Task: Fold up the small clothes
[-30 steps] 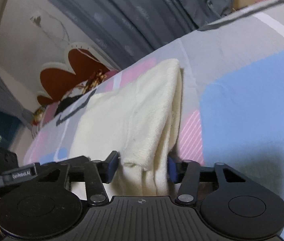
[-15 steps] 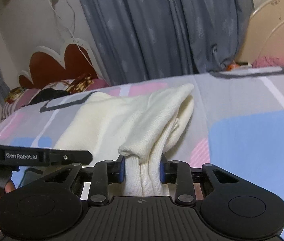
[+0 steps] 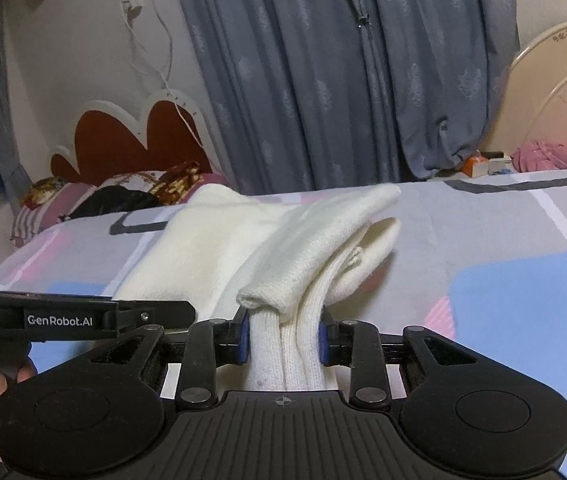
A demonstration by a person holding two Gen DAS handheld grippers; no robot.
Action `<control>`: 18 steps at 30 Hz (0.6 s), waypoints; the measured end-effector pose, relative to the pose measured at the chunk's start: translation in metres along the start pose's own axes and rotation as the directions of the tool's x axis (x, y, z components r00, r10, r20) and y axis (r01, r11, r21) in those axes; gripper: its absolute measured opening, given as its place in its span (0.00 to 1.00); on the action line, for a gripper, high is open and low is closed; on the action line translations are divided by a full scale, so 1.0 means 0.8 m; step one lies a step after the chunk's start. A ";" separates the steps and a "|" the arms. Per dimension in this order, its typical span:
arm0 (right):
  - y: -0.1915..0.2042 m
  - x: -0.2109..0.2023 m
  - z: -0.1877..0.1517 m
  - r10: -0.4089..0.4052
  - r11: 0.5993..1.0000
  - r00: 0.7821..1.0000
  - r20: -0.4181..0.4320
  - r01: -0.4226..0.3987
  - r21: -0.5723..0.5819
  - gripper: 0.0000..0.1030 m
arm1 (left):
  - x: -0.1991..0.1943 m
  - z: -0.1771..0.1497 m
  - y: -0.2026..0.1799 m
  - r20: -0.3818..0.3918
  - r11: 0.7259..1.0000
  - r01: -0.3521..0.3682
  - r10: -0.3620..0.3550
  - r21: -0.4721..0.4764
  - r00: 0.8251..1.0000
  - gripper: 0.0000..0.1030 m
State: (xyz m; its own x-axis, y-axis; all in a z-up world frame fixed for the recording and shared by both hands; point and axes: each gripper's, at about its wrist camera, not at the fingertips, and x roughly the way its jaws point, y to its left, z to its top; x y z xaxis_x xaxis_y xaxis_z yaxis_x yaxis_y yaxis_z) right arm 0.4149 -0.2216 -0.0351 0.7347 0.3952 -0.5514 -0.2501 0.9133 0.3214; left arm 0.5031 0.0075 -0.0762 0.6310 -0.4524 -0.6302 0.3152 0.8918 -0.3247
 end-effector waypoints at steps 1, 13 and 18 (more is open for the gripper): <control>0.009 0.002 0.002 0.006 1.000 1.000 -0.001 -0.006 -0.005 0.29 | -0.007 -0.002 0.005 0.005 1.000 -0.006 0.006 -0.002 1.000 0.28; 0.168 0.048 -0.025 0.129 0.990 0.990 -0.049 -0.132 -0.047 0.29 | -0.132 -0.032 0.118 -0.001 0.990 -0.134 0.134 -0.050 0.991 0.28; 0.222 0.074 -0.035 0.185 0.982 0.979 -0.088 -0.188 -0.028 0.29 | -0.162 -0.040 0.154 -0.022 0.982 -0.181 0.180 -0.054 0.983 0.28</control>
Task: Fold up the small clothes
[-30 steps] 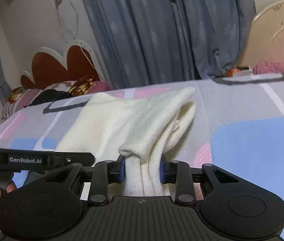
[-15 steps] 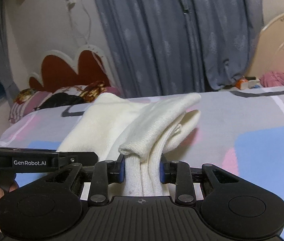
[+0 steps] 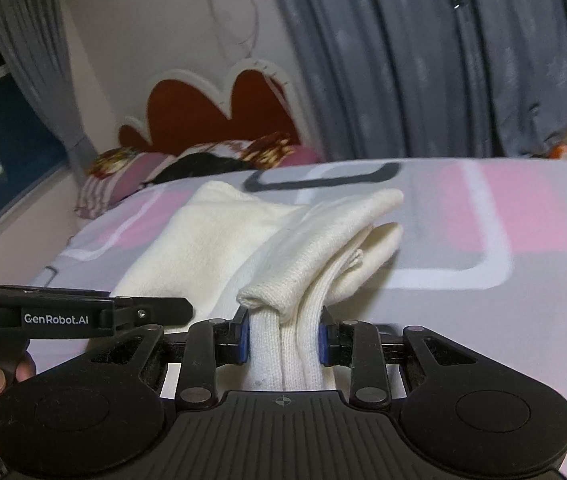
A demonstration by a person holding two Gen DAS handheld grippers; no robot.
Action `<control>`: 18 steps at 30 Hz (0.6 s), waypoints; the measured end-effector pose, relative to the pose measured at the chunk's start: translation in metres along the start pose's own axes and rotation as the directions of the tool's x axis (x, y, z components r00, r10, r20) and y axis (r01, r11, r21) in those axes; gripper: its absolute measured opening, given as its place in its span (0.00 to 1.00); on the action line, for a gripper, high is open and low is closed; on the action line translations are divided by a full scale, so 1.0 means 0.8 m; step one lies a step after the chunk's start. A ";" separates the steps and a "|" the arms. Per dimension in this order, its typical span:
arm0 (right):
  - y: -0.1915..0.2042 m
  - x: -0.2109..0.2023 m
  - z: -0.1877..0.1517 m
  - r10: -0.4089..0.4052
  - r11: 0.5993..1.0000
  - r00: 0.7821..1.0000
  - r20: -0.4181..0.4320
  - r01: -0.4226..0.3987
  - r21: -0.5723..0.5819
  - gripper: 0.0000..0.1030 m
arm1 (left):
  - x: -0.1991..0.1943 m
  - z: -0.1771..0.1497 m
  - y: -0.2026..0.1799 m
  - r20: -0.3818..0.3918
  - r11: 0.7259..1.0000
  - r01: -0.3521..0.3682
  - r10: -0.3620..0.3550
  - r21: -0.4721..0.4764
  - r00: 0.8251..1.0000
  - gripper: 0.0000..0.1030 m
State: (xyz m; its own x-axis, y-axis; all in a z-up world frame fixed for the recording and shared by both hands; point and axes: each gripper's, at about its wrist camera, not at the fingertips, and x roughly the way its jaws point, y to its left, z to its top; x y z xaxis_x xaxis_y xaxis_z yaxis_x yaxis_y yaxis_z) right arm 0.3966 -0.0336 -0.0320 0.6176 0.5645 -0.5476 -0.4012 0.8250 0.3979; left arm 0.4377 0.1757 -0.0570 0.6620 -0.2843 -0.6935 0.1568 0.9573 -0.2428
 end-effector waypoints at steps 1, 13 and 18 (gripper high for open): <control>0.004 0.005 -0.001 0.007 1.000 1.000 -0.006 -0.007 0.002 0.29 | 0.001 -0.001 0.007 -0.004 1.000 -0.003 0.003 -0.006 1.000 0.28; -0.061 0.054 -0.037 0.062 0.965 0.995 -0.082 -0.039 0.260 0.31 | 0.027 -0.054 0.054 -0.016 0.995 -0.021 0.020 -0.093 1.000 0.72; -0.065 0.052 -0.039 0.056 0.960 0.995 -0.077 -0.032 0.278 0.31 | 0.018 -0.061 0.060 -0.017 0.994 -0.029 0.028 -0.101 0.999 0.73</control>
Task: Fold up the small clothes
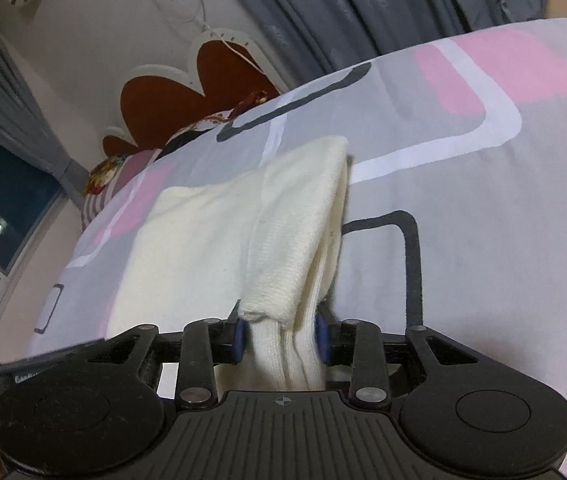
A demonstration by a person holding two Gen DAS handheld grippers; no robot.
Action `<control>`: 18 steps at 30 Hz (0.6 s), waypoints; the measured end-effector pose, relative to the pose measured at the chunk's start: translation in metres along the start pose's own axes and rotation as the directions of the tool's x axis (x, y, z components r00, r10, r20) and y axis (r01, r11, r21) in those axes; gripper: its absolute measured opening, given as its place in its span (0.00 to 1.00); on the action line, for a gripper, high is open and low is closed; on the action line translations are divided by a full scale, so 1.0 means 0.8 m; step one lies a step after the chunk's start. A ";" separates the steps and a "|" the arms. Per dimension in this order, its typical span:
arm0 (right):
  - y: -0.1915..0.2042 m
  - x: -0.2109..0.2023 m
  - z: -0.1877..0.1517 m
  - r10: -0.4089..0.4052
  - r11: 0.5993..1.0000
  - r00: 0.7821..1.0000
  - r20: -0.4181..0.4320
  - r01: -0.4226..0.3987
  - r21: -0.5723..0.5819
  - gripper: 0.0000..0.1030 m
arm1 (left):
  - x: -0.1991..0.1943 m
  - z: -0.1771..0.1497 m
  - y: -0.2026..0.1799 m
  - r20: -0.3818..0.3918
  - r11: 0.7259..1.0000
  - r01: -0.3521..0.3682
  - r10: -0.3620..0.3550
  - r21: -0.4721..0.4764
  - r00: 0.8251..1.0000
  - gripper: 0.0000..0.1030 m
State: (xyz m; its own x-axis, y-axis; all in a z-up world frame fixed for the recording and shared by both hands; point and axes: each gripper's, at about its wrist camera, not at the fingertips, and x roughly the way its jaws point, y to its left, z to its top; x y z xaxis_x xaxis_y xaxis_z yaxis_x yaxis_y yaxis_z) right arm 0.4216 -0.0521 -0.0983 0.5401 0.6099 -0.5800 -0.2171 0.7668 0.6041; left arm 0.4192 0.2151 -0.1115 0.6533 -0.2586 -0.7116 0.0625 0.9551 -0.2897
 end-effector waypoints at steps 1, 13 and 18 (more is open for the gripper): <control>0.001 -0.006 -0.008 0.000 1.000 1.000 0.002 0.000 0.004 0.31 | -0.002 -0.002 0.002 -0.001 1.000 -0.001 0.001 -0.003 1.000 0.73; 0.074 -0.037 0.001 -0.019 0.963 0.995 0.099 0.045 -0.267 0.31 | 0.007 0.031 -0.051 0.048 0.996 0.070 -0.073 0.061 0.996 0.48; 0.059 0.009 -0.010 -0.185 0.916 0.982 0.044 0.189 -0.354 0.21 | 0.014 0.024 -0.045 0.028 0.994 0.111 -0.112 0.022 0.993 0.47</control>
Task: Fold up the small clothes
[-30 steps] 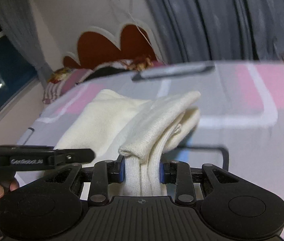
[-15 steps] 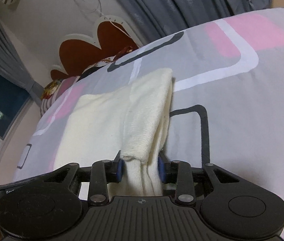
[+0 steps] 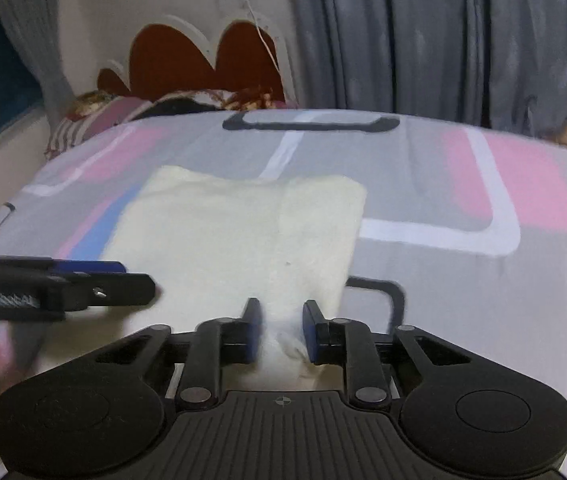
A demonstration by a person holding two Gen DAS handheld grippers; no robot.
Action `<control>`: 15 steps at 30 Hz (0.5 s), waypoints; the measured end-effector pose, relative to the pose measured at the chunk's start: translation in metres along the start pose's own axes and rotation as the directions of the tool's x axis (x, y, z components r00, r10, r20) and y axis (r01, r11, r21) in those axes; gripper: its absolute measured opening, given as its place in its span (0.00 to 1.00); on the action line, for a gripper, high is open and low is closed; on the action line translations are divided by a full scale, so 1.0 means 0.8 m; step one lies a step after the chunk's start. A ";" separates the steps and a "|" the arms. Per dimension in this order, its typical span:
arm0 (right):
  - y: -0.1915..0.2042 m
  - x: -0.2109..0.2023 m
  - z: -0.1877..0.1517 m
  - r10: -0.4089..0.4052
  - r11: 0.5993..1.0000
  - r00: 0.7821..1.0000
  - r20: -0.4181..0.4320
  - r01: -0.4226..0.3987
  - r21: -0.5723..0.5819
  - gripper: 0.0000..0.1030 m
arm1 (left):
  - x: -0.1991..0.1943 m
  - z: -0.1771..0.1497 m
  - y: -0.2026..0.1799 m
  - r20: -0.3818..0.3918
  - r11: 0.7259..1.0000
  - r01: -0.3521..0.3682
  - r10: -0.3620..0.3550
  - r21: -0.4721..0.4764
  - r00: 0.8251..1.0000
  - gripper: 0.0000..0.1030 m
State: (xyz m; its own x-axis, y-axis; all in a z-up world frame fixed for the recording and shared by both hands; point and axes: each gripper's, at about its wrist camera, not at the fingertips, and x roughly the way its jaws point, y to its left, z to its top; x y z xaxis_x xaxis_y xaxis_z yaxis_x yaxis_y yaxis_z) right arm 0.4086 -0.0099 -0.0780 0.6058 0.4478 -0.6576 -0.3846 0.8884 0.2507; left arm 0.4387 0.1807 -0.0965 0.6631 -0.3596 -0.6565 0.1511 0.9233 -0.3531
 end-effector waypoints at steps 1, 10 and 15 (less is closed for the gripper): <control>0.003 -0.001 0.001 -0.010 1.000 1.000 -0.006 0.010 -0.009 0.21 | -0.006 -0.002 -0.003 0.003 1.000 0.005 -0.005 0.001 1.000 0.47; 0.049 -0.075 -0.048 0.034 0.993 0.998 -0.045 -0.039 -0.109 0.21 | -0.051 -0.098 -0.046 -0.023 0.998 0.002 0.000 0.069 1.000 0.43; 0.076 -0.094 -0.108 -0.115 0.977 0.988 -0.104 0.094 -0.190 0.21 | -0.082 -0.131 -0.069 0.018 0.990 -0.103 0.102 0.093 0.995 0.43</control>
State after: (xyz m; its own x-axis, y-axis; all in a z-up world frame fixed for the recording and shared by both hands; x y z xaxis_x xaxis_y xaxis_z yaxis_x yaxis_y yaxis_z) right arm 0.2795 0.0015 -0.0752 0.5704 0.3299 -0.7522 -0.4516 0.8909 0.0483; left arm 0.3101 0.1395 -0.1040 0.6885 -0.2609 -0.6767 0.1490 0.9640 -0.2201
